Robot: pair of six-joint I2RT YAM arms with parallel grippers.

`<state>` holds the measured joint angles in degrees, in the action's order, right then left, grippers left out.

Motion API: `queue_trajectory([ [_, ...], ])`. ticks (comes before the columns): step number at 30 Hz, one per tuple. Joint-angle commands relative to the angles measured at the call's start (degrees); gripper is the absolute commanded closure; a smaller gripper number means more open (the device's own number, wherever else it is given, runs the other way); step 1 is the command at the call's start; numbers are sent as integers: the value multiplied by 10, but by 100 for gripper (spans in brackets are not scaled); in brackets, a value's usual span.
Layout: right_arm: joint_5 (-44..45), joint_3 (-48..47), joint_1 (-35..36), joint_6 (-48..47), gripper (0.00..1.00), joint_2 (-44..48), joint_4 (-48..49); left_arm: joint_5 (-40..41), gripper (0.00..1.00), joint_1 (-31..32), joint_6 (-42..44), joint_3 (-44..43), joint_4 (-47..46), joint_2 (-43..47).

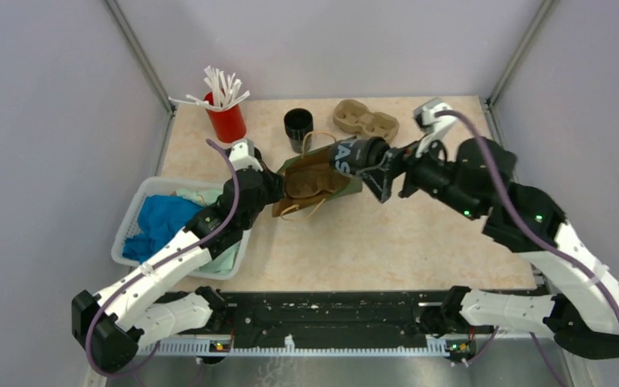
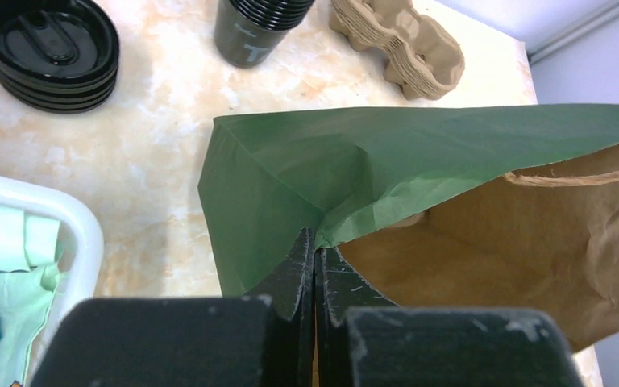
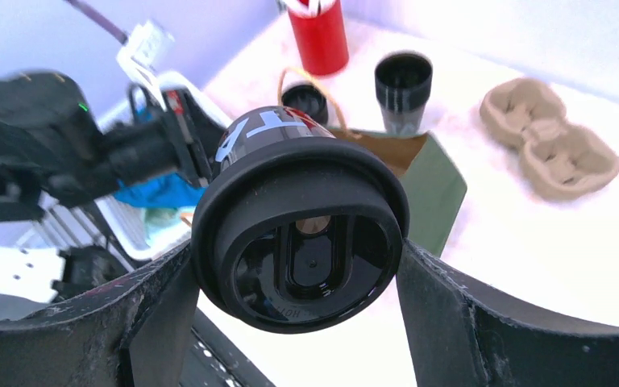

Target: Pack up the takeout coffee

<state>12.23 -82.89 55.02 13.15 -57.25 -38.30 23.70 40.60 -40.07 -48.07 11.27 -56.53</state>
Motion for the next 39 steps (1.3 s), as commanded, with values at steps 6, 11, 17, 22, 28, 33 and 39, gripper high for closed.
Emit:
queue_trajectory([
  [6, 138, -195, 4, -1, 60, 37, -143, 89, 100, 0, -19, -65, 109, 5],
  [11, 286, -224, 4, 6, 60, 42, -202, 112, 100, 1, -16, -72, 152, 32],
  [17, 404, -170, 4, 62, 60, 31, -303, 88, 100, 1, 11, -93, 165, 43],
  [22, 369, -68, -7, 99, 57, -35, -330, 70, 100, 0, 20, -112, 156, 23],
  [28, 196, 47, -127, 119, 56, -93, -289, 51, 100, 1, 25, -152, 181, -15],
  [33, 123, 111, -184, 86, 57, -112, -263, 49, 100, 0, 30, -157, 181, -28],
  [39, 76, 158, -212, 46, 58, -149, -234, 29, 100, 0, 33, -170, 183, -50],
])
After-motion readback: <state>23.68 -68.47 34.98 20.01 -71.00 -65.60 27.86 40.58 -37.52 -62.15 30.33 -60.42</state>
